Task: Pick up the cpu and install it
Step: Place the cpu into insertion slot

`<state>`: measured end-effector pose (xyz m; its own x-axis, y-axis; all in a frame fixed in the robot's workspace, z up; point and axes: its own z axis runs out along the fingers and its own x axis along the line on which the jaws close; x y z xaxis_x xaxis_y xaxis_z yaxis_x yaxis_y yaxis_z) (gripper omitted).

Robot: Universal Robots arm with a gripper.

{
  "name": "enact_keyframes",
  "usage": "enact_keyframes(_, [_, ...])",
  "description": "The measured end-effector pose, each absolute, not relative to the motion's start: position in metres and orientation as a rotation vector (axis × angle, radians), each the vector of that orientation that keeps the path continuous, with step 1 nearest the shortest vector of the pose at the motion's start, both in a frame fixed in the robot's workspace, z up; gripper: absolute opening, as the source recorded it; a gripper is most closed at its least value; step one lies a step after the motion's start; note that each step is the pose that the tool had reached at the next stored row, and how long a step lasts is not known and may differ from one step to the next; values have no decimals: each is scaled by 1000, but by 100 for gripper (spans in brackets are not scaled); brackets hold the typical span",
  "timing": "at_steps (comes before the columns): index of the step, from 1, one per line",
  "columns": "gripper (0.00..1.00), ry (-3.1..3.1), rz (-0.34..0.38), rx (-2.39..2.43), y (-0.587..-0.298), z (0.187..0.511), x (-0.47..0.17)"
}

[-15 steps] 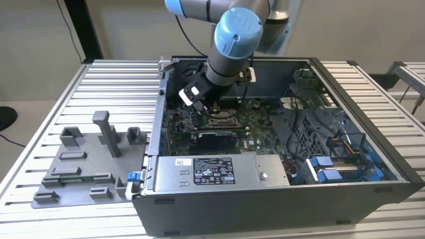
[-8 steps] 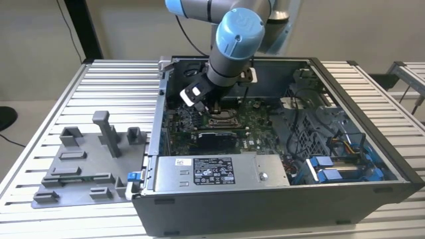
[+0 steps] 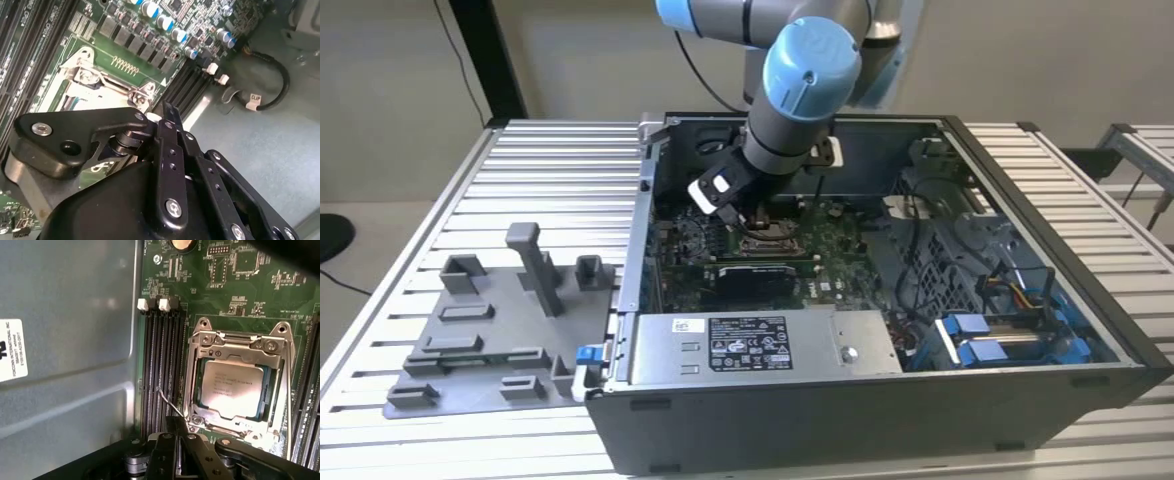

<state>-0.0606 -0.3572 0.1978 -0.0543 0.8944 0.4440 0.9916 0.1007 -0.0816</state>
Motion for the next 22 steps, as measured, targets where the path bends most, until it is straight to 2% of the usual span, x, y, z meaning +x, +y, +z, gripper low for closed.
enact_keyframes(22, [0, -2003, -345, -1846, -355, 192, -52])
